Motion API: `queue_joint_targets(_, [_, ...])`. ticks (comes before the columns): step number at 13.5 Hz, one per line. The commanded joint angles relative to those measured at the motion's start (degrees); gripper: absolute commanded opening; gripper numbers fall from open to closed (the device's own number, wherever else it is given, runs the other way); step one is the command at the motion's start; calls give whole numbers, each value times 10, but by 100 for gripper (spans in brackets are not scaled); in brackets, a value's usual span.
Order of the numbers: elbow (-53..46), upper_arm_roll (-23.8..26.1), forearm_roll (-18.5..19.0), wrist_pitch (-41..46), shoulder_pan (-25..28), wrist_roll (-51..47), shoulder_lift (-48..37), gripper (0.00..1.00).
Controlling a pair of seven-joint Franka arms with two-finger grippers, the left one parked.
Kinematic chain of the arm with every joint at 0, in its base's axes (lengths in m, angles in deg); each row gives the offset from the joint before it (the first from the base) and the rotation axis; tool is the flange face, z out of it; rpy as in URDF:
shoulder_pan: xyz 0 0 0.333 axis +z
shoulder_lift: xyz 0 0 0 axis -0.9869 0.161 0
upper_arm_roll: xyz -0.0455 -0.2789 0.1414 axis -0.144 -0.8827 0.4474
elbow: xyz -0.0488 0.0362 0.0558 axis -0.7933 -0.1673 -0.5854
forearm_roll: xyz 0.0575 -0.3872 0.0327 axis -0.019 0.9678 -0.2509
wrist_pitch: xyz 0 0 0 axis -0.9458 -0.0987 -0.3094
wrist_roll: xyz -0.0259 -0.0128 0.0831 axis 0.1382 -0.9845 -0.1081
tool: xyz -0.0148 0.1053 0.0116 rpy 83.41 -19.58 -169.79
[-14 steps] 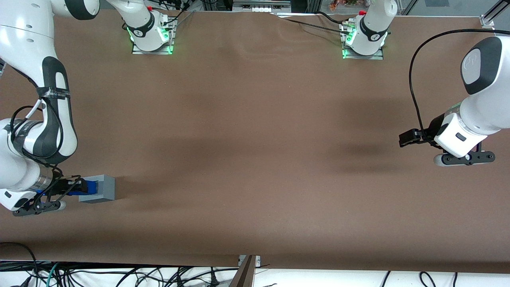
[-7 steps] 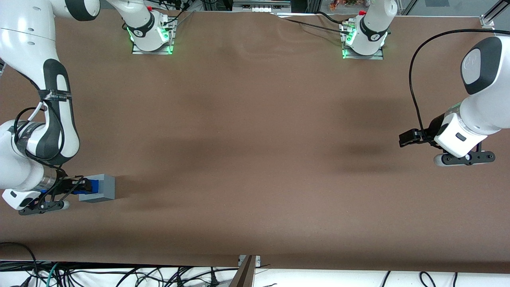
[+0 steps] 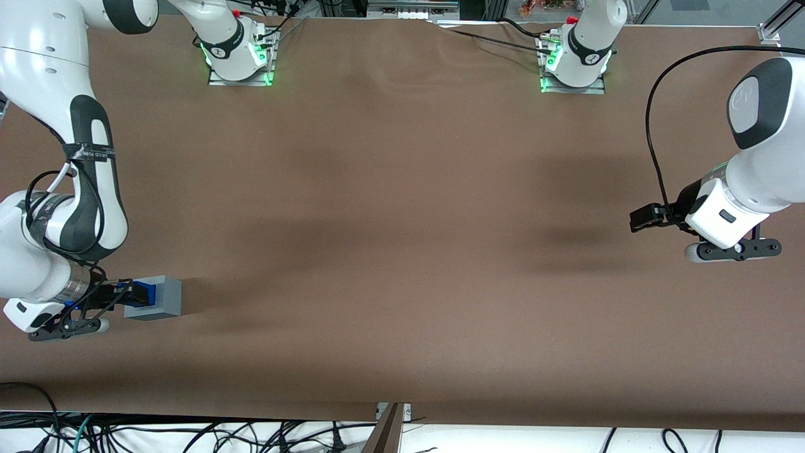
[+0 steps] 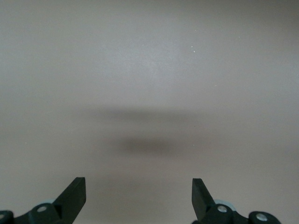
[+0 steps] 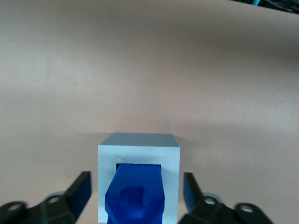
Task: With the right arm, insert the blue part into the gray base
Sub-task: 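Open the right gripper and raise it away from the base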
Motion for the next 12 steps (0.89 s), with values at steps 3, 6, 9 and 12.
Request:
queue_joint_targets(3, [-37,2,-9,39,-1,11,-32,100])
queue_joint_targets(6, [-38,3,-12,99,-1,14,-82,100])
queue_joint_targets(9, [-33,4,-12,192,3,9,-130,100])
queue_joint_targets(12, [-19,6,51,261,23,13,-192,100])
